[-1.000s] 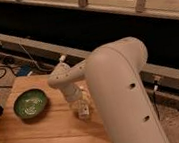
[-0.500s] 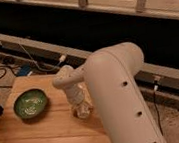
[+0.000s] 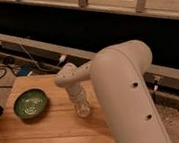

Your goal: Place the bottle in the ceramic bowl

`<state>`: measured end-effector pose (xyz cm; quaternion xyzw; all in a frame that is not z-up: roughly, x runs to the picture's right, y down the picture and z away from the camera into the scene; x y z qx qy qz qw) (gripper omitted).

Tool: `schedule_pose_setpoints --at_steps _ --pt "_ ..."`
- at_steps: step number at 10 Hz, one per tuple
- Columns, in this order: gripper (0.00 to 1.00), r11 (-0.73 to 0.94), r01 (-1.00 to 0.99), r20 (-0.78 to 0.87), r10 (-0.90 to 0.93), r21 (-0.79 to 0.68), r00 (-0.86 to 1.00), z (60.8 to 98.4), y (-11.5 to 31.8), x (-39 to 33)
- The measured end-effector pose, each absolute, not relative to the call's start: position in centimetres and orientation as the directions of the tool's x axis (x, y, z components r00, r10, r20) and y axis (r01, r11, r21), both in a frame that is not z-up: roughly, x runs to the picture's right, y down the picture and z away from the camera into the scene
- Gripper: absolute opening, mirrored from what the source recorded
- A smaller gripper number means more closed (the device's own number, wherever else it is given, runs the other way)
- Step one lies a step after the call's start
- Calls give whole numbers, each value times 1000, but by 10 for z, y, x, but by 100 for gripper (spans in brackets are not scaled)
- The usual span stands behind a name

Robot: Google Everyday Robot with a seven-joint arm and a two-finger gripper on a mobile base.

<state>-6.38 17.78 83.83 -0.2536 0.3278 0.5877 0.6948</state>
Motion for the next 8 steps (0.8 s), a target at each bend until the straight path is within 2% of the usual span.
schedule_pose_setpoints --at_steps 2,5,8 --pt "0 165 -986 -720 684 2 112 822 158 -70" --pt "0 112 -992 -662 740 -52 118 791 123 -76" --pt "0 162 -972 -569 789 -171 232 753 80 -116"
